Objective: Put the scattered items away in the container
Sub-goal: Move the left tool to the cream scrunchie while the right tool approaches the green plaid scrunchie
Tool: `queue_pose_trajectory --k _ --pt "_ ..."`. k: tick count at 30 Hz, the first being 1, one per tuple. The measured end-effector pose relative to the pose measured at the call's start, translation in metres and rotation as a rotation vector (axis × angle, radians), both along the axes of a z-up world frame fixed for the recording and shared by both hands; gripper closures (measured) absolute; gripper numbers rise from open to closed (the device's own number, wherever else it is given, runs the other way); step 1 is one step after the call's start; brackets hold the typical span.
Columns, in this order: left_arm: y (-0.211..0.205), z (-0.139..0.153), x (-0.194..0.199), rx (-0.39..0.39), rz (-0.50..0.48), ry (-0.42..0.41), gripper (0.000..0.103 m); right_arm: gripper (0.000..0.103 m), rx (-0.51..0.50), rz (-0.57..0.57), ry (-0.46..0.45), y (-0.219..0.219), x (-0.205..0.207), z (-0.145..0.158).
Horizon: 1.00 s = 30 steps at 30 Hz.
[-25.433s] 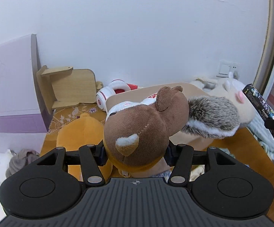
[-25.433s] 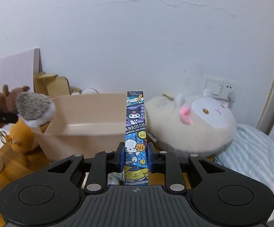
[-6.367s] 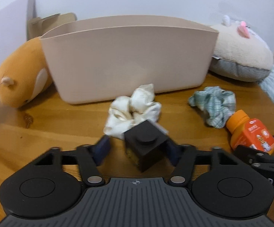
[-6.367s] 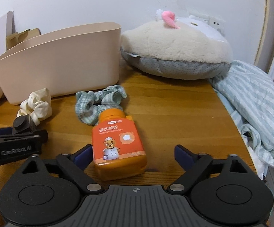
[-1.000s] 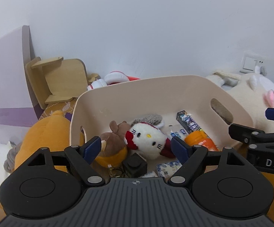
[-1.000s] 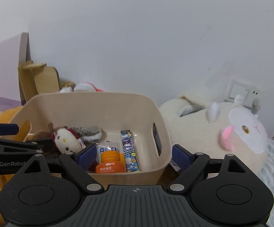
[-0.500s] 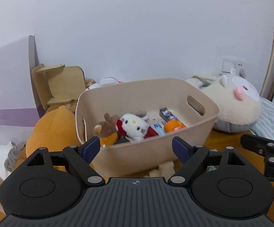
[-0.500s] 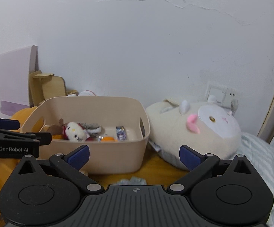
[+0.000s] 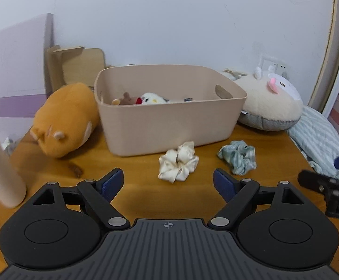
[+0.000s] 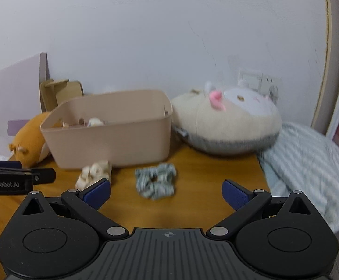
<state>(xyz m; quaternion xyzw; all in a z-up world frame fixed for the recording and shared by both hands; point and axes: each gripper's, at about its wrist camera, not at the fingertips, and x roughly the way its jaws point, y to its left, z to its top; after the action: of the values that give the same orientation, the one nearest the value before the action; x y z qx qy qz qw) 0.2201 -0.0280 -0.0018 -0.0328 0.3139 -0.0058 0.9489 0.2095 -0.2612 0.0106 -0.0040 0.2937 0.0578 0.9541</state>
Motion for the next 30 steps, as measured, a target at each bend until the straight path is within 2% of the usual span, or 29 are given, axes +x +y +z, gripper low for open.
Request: queue_pose_trajectory --k 8,14,30 --pt "0.0 -0.024 -0.002 0.006 0.033 0.047 0.018 0.0 -0.066 0.01 0.034 0.002 -0.018 -0.018" --pt "-0.004 -0.039 0.007 0.009 0.004 0.081 0.018 0.0 -0.087 0.032 0.079 0.009 -0.013 -0.033" --pt "-0.018 -0.064 0.055 0.031 -0.054 0.112 0.018 0.0 -0.113 0.021 0.117 0.016 0.048 -0.063"
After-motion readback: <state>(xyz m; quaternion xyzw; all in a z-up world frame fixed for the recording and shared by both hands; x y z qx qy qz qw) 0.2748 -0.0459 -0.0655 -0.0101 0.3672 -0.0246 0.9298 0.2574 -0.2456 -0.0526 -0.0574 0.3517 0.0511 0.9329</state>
